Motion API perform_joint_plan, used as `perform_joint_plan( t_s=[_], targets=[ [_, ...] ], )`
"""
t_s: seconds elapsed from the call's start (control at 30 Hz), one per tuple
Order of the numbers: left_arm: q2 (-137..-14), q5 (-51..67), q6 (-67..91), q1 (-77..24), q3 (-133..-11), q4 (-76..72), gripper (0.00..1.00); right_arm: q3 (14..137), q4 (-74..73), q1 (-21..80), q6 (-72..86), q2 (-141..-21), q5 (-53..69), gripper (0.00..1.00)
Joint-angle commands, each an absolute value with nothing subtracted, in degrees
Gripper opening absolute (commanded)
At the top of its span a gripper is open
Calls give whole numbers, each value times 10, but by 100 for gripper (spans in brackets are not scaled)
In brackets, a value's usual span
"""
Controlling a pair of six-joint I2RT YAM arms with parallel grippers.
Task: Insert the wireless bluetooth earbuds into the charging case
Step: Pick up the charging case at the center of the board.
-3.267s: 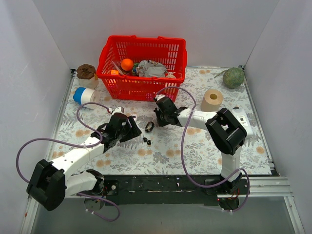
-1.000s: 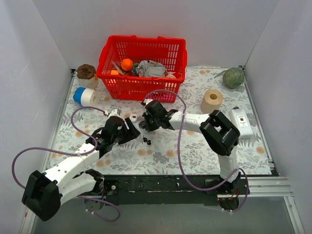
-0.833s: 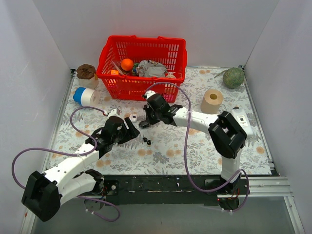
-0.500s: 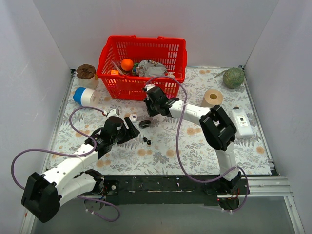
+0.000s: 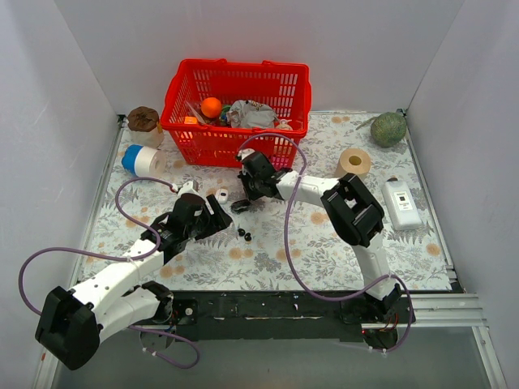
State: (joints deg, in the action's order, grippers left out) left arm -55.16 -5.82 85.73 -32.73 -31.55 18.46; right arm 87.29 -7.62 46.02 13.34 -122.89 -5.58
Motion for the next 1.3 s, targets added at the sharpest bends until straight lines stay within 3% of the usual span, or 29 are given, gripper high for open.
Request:
perform_joint_plan(
  t_s=[0.0, 0.47, 0.63, 0.8, 1.27],
  targets=[
    [-548, -67, 854, -328, -312, 181, 66, 825, -60, 462, 145, -1194, -40, 1],
    [-560, -68, 855, -328, -308, 172, 67, 695, -5, 492, 173, -1104, -48, 1],
    [-554, -71, 854, -327, -308, 179, 67, 727, -36, 492, 188, -1116, -160, 1],
    [-543, -75, 854, -327, -304, 187, 68, 833, -127, 488, 201, -1183, -214, 1],
    [-535, -69, 859, -328, -295, 182, 69, 815, -11, 479, 163, -1197, -101, 1]
  ],
)
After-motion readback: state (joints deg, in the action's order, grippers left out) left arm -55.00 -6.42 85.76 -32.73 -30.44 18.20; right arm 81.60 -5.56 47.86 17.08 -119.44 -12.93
